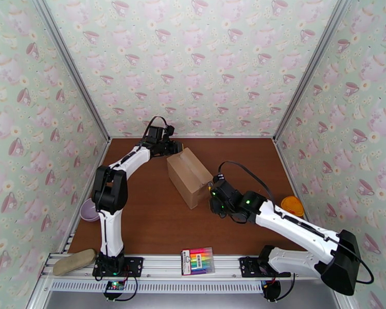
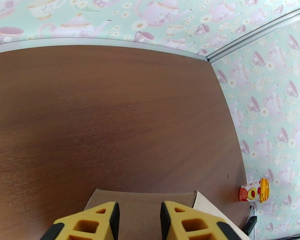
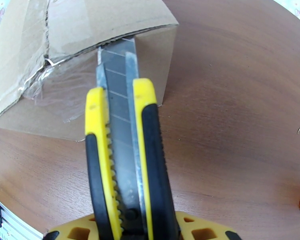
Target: Unpack the express box
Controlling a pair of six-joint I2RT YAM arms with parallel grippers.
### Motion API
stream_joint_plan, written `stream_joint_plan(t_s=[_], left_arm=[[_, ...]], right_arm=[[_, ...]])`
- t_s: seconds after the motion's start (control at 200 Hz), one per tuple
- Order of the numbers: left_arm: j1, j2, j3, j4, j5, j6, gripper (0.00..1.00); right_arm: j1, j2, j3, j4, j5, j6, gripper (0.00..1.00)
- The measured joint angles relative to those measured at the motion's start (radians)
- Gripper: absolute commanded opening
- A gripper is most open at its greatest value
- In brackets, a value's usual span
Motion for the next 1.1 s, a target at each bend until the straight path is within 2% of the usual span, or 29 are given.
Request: stream_joint_plan(t_s=[0.436,1.097], left_arm=[[0.008,0.01,0.0,0.029,0.018,0.003,0.36],[0.008,0.012,-0.001,0.036,0.029,0.026,0.38]], right_arm=[[-0.026,0.051,0.034,-0.005,-0.011,-0.05,0.0],[-0.056,0.057,0.057,-0.016,-0.096,-0.072,0.0]])
